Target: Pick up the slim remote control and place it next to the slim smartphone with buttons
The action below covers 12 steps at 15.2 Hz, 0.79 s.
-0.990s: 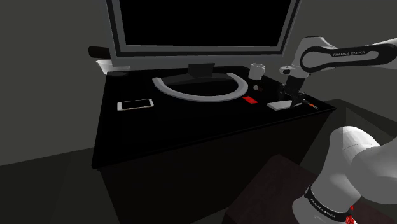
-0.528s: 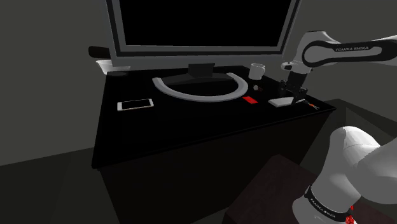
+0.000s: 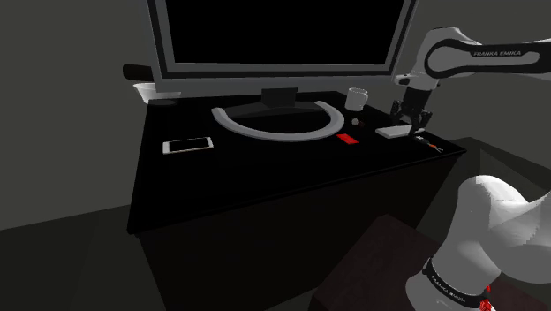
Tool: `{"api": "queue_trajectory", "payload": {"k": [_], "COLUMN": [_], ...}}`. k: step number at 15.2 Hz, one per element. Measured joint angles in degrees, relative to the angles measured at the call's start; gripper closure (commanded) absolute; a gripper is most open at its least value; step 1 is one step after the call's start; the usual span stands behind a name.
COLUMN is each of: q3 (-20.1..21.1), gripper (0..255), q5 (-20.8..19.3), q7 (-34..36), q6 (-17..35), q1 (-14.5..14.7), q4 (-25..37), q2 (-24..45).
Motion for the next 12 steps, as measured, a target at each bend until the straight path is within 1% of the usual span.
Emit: {"api": "queue_trajectory", "payload": {"k": [5,9,12], "q3": [1.56,5.36,7.32], "gripper": [255,255,255], "q5": [1.31,3.46,5.33], "q7": [0.11,4.74,8.31], "q6": [-2.52,-2.12,-0.79], "q1": [0.54,1.67,3.49], "q4": [2.63,0.79,-0.26], "q2": [0.50,1.01,2.48]}}
